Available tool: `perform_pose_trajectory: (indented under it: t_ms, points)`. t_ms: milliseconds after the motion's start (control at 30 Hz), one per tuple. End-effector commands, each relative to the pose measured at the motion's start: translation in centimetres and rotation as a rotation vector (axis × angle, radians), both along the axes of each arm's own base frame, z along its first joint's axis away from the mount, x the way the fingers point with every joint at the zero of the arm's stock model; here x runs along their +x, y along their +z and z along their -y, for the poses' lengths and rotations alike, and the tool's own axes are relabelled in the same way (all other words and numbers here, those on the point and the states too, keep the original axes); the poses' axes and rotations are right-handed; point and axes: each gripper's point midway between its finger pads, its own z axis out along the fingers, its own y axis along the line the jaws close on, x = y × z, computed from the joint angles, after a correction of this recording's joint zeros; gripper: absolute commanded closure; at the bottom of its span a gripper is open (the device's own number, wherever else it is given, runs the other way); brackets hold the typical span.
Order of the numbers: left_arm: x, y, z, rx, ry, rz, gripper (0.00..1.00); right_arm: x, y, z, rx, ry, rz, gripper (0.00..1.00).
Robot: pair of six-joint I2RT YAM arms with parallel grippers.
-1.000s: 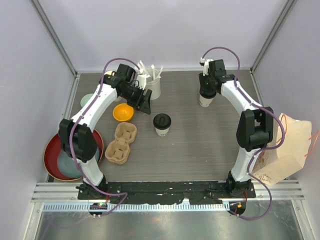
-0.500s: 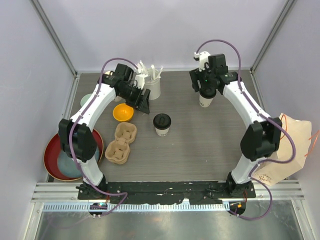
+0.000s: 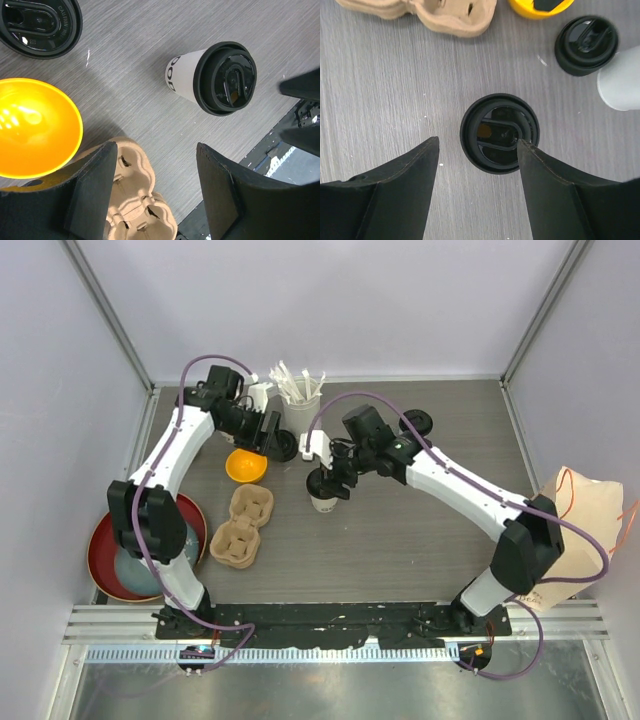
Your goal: Pack the takeout coffee
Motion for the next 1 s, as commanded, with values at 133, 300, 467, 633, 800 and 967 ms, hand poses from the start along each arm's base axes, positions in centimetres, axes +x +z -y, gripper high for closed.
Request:
perform_pose_trajectory:
  t_ms: [133, 300, 467, 633, 800, 967]
  points:
    - [-0.6, 2.6, 0.1, -0.056, -0.015, 0.059, 0.32, 1.6, -2.6, -1.5, -0.097, 0.023, 0.042, 0.36]
    - [-0.7, 2.5, 0.3, -0.068, -0.022, 0.048, 0.32, 2.6, -3.5, -1.9, -0.117, 0.003, 0.034, 0.46]
    - [-0.7, 2.5, 0.2, -0.074, -0.022, 0.046, 0.32, 2.7, -3.9, -1.8, -0.134, -0.005, 0.032, 0.67]
    - [-0.7, 2.6, 0.2, -0.083, -0.026, 0.041, 0.32, 2.9, -3.8, -1.4, -0.147, -0.023, 0.037, 0.85]
    - [-0.7, 2.7, 0.1, -0.083, -0.024, 0.043, 0.32, 4.4, -2.5, -0.5, -0.15, -0.126, 0.061, 0.95]
    - [-0.7, 2.7, 0.0, -0.08, -0.021, 0.045, 0.32, 8.4, -0.9, 2.0, -0.087, -0.283, 0.008, 0.99]
